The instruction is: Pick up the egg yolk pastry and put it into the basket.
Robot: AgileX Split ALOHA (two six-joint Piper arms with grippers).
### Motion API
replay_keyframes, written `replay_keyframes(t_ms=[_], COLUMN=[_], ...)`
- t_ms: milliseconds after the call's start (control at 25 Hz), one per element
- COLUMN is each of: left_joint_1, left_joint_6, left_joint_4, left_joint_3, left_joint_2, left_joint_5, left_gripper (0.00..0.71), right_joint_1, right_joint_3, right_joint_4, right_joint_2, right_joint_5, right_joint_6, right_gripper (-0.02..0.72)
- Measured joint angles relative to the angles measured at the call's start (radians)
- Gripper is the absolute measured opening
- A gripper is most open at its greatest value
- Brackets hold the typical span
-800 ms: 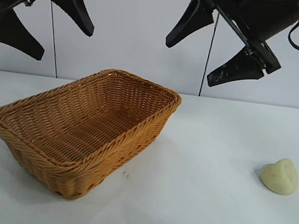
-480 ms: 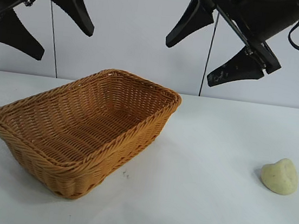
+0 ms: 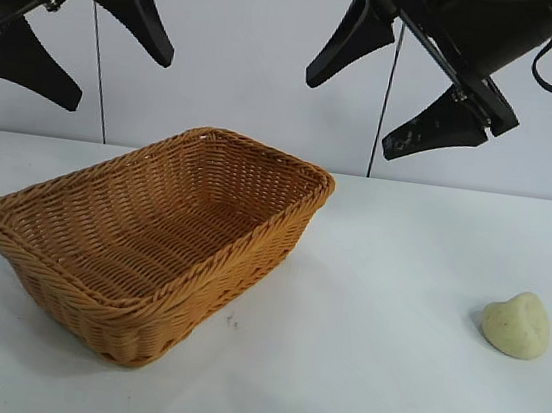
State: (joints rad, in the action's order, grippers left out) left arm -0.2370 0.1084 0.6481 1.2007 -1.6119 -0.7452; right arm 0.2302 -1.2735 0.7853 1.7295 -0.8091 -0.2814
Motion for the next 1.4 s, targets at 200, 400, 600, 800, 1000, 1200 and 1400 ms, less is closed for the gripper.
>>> replay_keyframes(t_ms=[200,400,600,800,1000,1200,1400], left_joint_1=[0.000,0.001,0.005,-0.037,-0.114,-0.127,-0.127], left_joint_6=[-0.001,-0.061,-0.290,-0.631,-0.982,-1.156,-1.171], left_joint_4=[0.000,-0.036,-0.187,-0.363,-0.548,-0.614,-0.596], left_joint_3=[0.000,0.000,-0.007,-0.074,-0.134,-0.157,-0.157], left_joint_2=[0.000,0.009,0.076,0.151,0.169,0.134,0.037], left_joint_5=[0.007,0.004,-0.007,-0.044,-0.053,-0.026,-0.032], left_gripper=[0.665,0.665,0.665,0.665,0.665,0.665,0.665], right_joint_1=[0.000,0.000,0.000,0.000,0.000,0.000,0.000], right_joint_3=[0.000,0.000,0.000,0.000,0.000,0.000,-0.002], right_joint_4=[0.000,0.000,0.000,0.000,0.000,0.000,0.000], right_joint_2=[0.000,0.000,0.000,0.000,0.000,0.000,0.000], right_joint_5=[0.000,0.000,0.000,0.000,0.000,-0.008,-0.014], right_joint_6=[0.000,0.000,0.000,0.000,0.000,0.000,0.000], right_gripper=[0.651,0.651,0.651,0.651,0.651,0.651,0.651])
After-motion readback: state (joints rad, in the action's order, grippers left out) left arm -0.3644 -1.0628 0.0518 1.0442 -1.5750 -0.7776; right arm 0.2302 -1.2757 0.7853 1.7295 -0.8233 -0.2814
